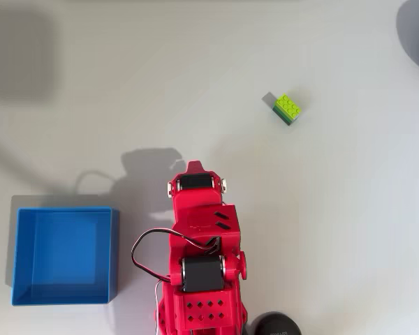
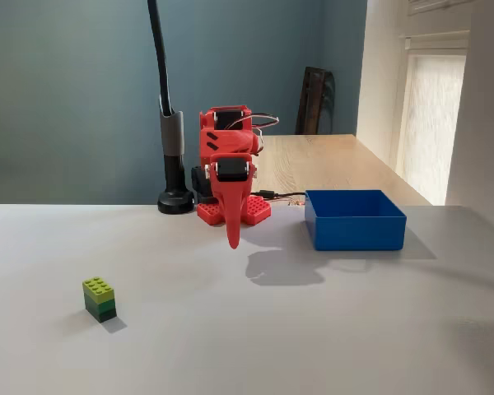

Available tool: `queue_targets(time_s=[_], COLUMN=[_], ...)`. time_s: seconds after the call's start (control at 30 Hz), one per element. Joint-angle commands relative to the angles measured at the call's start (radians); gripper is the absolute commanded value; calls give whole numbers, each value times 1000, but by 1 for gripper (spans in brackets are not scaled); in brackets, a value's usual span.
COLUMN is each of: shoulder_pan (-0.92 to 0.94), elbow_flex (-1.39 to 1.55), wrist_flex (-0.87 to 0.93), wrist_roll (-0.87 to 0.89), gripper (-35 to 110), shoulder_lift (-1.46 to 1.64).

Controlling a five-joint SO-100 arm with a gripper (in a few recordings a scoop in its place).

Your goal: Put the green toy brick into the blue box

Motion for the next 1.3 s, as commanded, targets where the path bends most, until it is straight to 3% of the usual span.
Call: queue_targets(time_s=[0.0, 0.4, 0.57, 0.7, 1.27], shoulder_pan=[-25, 2, 92, 187, 494], elbow_flex=[11, -264, -420, -541, -1081], wrist_flex=[0, -32, -32, -32, 20], wrist_roll=[-2, 15, -3, 8, 187], gripper=[0, 0, 0, 18, 25], shoulder_lift=[15, -51, -278, -480, -1177])
